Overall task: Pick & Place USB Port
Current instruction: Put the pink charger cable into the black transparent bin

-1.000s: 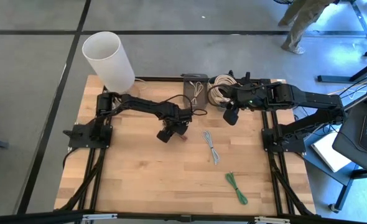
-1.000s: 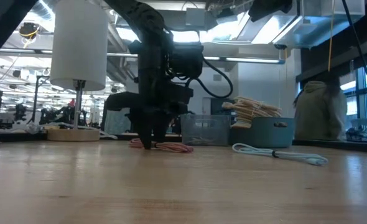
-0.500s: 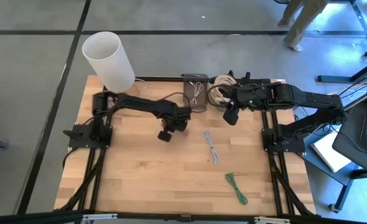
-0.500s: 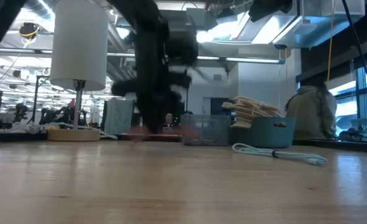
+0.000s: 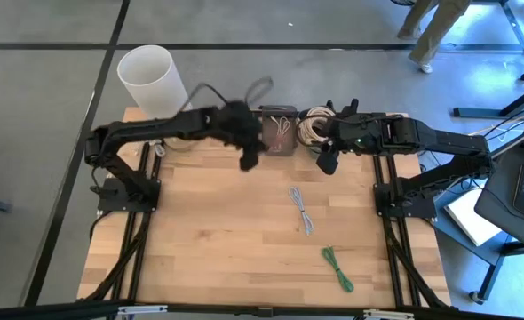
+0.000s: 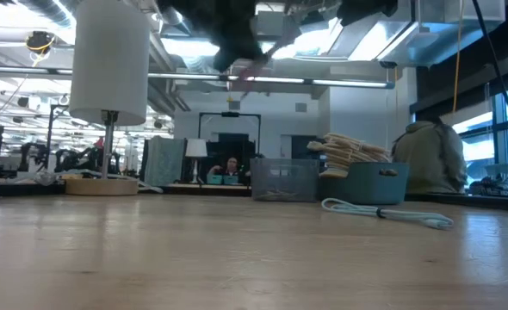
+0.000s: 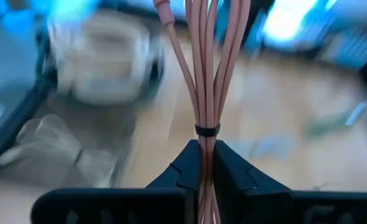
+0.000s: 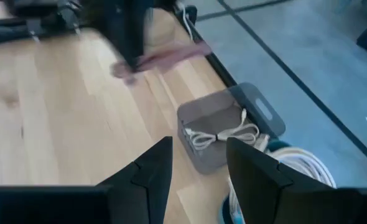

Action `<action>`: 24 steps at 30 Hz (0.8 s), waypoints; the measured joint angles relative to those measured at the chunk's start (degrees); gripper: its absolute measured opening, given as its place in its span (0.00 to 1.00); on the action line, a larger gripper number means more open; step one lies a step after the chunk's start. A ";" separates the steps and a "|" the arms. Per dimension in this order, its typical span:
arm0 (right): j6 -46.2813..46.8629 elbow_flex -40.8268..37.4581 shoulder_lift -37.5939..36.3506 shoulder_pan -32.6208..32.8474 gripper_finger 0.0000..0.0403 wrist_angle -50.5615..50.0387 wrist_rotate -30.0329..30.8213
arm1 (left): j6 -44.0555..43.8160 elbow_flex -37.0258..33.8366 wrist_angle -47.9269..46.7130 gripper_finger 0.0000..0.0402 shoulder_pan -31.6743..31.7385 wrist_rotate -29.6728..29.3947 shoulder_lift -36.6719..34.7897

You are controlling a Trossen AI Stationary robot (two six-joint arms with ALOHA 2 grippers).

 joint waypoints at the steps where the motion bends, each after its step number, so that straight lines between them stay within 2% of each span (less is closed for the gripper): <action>1: -0.25 0.00 0.00 0.03 0.39 0.66 -0.04 | -2.84 0.00 4.06 0.04 1.53 3.11 0.01; 5: -0.01 0.00 0.00 0.04 0.39 0.98 -0.61 | -13.63 0.06 18.74 0.04 7.02 11.26 1.24; 9: 1.37 0.00 0.00 0.33 0.39 -0.25 -0.63 | -21.41 0.07 23.99 0.04 11.57 17.60 4.34; 15: 1.53 0.00 0.00 0.35 0.39 -0.22 -1.49 | -27.39 -0.04 23.60 0.04 14.99 20.52 11.79; 19: 1.54 0.00 0.00 0.37 0.39 -0.20 -1.51 | -33.57 0.05 30.06 0.04 16.09 23.98 16.66; 24: 1.72 0.00 0.00 0.37 0.39 -0.12 -1.51 | -41.72 -0.02 37.50 0.03 17.11 23.81 21.59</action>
